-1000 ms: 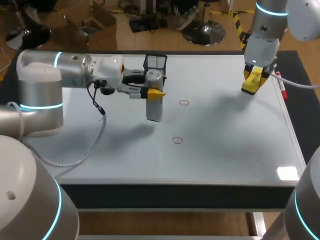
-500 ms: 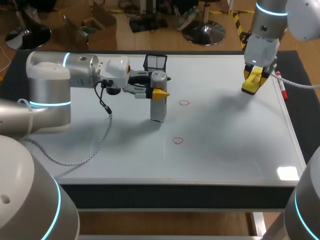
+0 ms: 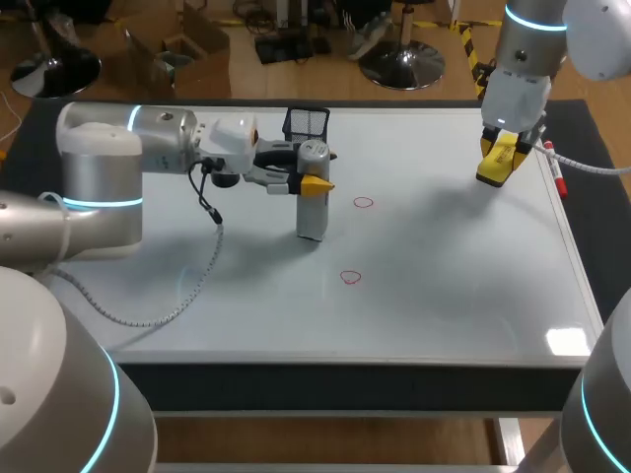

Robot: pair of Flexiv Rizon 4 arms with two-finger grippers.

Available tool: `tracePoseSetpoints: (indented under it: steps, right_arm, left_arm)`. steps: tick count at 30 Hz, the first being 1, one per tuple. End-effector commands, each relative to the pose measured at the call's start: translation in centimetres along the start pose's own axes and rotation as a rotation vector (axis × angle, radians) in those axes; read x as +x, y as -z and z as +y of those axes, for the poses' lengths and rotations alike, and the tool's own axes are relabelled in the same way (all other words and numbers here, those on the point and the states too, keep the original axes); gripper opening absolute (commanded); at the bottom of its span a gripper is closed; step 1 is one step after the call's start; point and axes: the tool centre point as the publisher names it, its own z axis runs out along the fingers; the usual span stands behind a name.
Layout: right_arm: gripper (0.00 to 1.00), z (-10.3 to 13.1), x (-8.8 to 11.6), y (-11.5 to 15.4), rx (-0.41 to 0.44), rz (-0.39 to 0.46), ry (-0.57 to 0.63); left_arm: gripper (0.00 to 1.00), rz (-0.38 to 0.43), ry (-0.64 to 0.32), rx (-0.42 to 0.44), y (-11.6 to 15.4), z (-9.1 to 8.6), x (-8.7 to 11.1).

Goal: Pick up the inspection probe, press it on each red-marked spot on the whiteboard one by one, put down the probe, pick up the eraser, and wipe off all the red marks.

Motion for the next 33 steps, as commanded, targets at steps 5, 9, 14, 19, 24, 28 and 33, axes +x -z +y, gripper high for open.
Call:
tracePoseSetpoints:
  steps: [5,9,14,19,24,28,33]
  right_arm:
    - [0.0,-0.1,0.1,0.1,0.001,0.003,0.002]
    - [0.0,-0.1,0.1,0.1,0.001,0.003,0.002]
    - [0.0,-0.1,0.1,0.1,0.001,0.003,0.002]
    - [0.0,-0.1,0.1,0.1,0.001,0.003,0.002]
    - [0.0,-0.1,0.1,0.1,0.001,0.003,0.002]
    - [0.0,-0.1,0.1,0.1,0.001,0.003,0.002]
    - [0.0,-0.1,0.1,0.1,0.001,0.003,0.002]
  left_arm:
    - [0.0,0.018,-0.013,0.007,-0.3,0.7,-0.6]
    - [0.0,0.018,-0.009,-0.001,-0.2,0.9,-0.7]
    - [0.0,0.014,-0.007,-0.014,-0.1,1.2,-0.8]
    - [0.0,0.006,-0.012,-0.033,0.0,1.4,-0.9]
    - [0.0,0.006,-0.012,-0.039,0.1,1.5,-0.9]
    - [0.0,0.007,-0.014,-0.044,0.0,1.5,-0.9]
    - [0.0,0.007,-0.015,-0.046,0.0,1.6,-0.9]
